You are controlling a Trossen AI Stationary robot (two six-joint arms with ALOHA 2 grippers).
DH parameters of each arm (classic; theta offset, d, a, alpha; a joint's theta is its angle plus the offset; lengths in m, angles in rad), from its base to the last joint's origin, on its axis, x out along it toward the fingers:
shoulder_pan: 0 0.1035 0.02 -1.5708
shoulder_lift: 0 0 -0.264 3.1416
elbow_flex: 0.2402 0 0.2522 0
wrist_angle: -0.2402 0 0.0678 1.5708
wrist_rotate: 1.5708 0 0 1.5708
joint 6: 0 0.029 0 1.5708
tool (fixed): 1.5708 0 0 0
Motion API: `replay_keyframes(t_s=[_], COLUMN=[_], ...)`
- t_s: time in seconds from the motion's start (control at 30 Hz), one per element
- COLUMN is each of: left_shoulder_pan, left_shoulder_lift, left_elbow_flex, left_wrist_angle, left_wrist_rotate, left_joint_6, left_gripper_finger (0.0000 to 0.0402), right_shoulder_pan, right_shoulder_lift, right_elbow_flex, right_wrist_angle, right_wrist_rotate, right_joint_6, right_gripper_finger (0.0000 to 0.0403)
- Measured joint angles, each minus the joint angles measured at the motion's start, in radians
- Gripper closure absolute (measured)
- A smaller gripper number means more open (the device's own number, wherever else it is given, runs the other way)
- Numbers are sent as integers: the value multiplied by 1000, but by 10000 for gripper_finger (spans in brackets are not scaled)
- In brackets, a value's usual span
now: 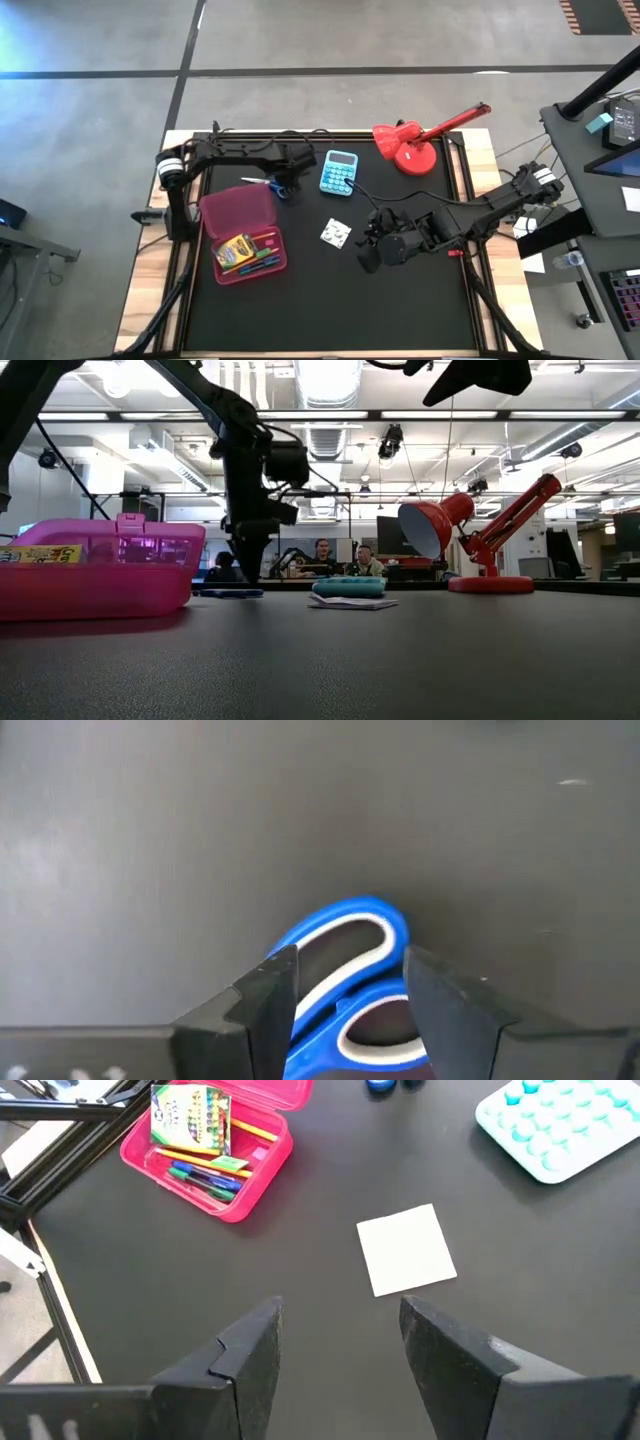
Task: Pack school essentials
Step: Put the blue scissors into the red supply box
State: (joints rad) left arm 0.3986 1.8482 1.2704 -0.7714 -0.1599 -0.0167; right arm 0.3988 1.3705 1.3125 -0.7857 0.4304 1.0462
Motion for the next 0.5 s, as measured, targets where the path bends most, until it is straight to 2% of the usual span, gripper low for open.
replay_keyframes(t_s=[0.13, 0.3, 0.5], left_shoulder_pan=[2, -1, -29], left_shoulder_lift=[27, 66, 76], left_elbow_flex=[-1, -1, -1], left_wrist_angle=[-5, 3, 21], left_wrist_rotate=[3, 101, 113], left_joint_6=[-57, -83, -71], left_gripper_finger=[234, 234, 234], right_shoulder_pan=[0, 0, 0], right_shoulder_lift=[0, 0, 0], right_elbow_flex=[0, 0, 0], right_wrist_angle=[-3, -15, -22], right_wrist_rotate=[0, 0, -4], right_joint_6=[-10, -10, -10], right_gripper_finger=[211, 211, 211])
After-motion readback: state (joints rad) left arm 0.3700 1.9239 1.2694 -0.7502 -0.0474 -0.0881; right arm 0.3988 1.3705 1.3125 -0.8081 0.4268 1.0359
